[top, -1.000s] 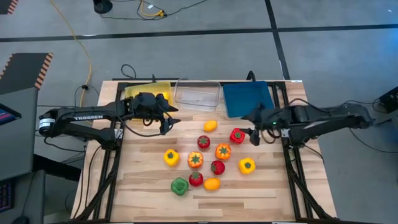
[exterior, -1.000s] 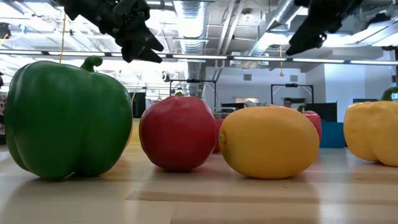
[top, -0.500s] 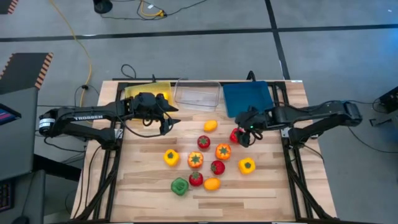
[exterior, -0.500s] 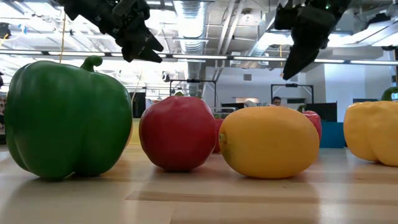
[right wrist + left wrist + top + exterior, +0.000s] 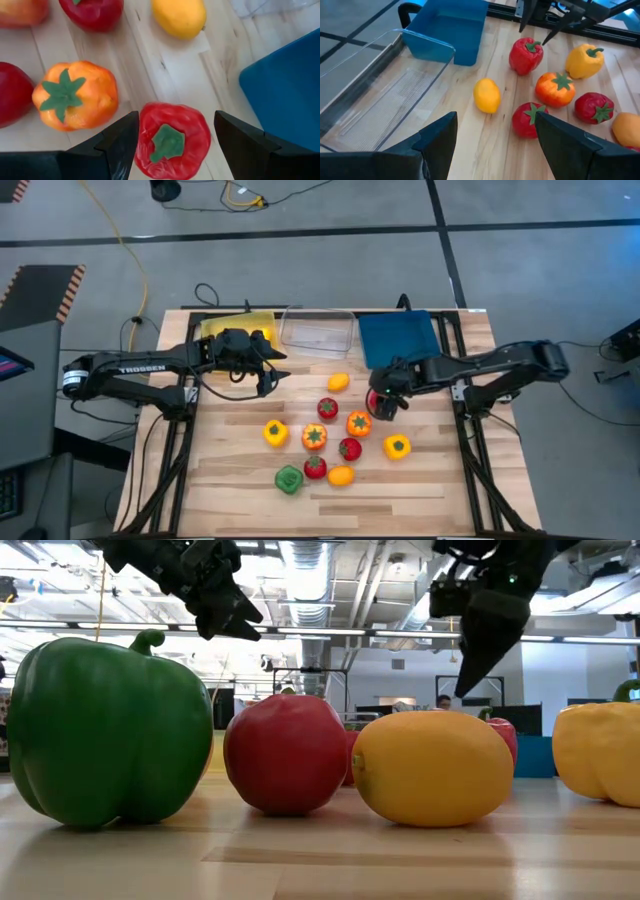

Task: Sort produce into baskets
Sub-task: Put the red bell pepper into the blue bin

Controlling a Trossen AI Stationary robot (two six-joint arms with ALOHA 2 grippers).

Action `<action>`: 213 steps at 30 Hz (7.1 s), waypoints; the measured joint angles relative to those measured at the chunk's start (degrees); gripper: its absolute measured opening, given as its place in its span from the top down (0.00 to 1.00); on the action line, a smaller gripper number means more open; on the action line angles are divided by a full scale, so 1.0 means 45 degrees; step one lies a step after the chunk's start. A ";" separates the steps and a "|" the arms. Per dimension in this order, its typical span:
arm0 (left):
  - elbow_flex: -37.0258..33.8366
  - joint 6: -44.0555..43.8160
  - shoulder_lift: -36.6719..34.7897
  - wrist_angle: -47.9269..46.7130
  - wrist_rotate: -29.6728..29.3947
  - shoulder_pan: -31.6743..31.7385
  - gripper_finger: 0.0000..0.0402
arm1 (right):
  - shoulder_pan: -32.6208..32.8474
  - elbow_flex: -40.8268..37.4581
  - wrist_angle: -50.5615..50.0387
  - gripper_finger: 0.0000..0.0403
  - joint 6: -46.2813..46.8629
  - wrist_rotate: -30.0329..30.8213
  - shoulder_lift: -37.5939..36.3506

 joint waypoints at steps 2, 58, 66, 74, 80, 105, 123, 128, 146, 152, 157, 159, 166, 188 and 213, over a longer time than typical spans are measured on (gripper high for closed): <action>0.0000 0.0000 0.0000 0.0000 0.0000 0.0000 0.37 | -0.0009 -0.0001 -0.0001 0.29 -0.0007 -0.0171 0.0170; 0.0010 -0.0199 0.0000 -0.0001 0.0000 0.0000 0.37 | 0.0165 -0.0004 -0.0564 0.03 -0.1477 -0.0211 0.0324; 0.0010 -0.0225 0.0004 -0.0004 0.0000 0.0000 0.37 | -0.0219 -0.0004 -0.0631 0.04 -0.1472 0.0014 0.0324; 0.0010 -0.0248 0.0005 -0.0001 0.0000 0.0000 0.37 | -0.0471 -0.0004 -0.0617 0.05 -0.1464 -0.0834 0.0324; 0.0010 -0.0248 0.0003 -0.0005 0.0000 0.0003 0.37 | -0.0466 -0.0009 -0.0473 0.05 -0.1569 -0.0865 0.0329; 0.0010 -0.0243 0.0005 -0.0004 0.0000 0.0005 0.37 | -0.0539 -0.0003 -0.0357 0.12 -0.1903 -0.0512 0.2944; 0.0010 -0.0241 0.0005 0.0000 -0.0005 0.0003 0.37 | -0.1613 0.0306 -0.1242 0.14 -0.1898 -0.0618 0.0180; 0.0010 -0.0194 0.0005 0.0000 -0.0003 0.0000 0.37 | -0.2683 0.1316 -0.1265 0.14 -0.2545 -0.0593 -0.0490; 0.0010 -0.0325 0.0005 0.0004 -0.0051 0.0000 0.37 | -0.8396 0.1841 0.0719 0.13 -0.5568 0.0158 0.0900; 0.0010 -0.0340 0.0005 -0.0003 -0.0368 0.0002 0.37 | -0.9488 0.1841 0.1346 0.13 -0.5605 0.0135 0.2324; 0.0010 -0.0340 0.0005 0.0000 -0.0567 0.0005 0.37 | -1.0069 0.1841 0.1503 0.12 -0.5610 0.0140 0.3321; 0.0010 -0.0290 0.0005 0.0000 -0.0588 0.0005 0.37 | -1.0252 0.1841 0.1520 0.12 -0.5605 0.0140 0.3679; 0.0010 -0.0213 0.0005 0.0000 -0.0588 0.0005 0.37 | -1.0631 0.1841 0.1491 0.12 -0.5572 0.0140 0.4573; 0.0010 -0.0248 0.0005 0.0000 -0.0641 0.0005 0.37 | -1.0622 0.1841 0.1271 0.03 -0.5586 0.0164 0.4671; 0.0010 -0.0541 0.0005 0.0772 -0.0636 0.0003 0.37 | -1.0579 0.5174 -0.2561 0.02 -0.5897 0.0218 0.4623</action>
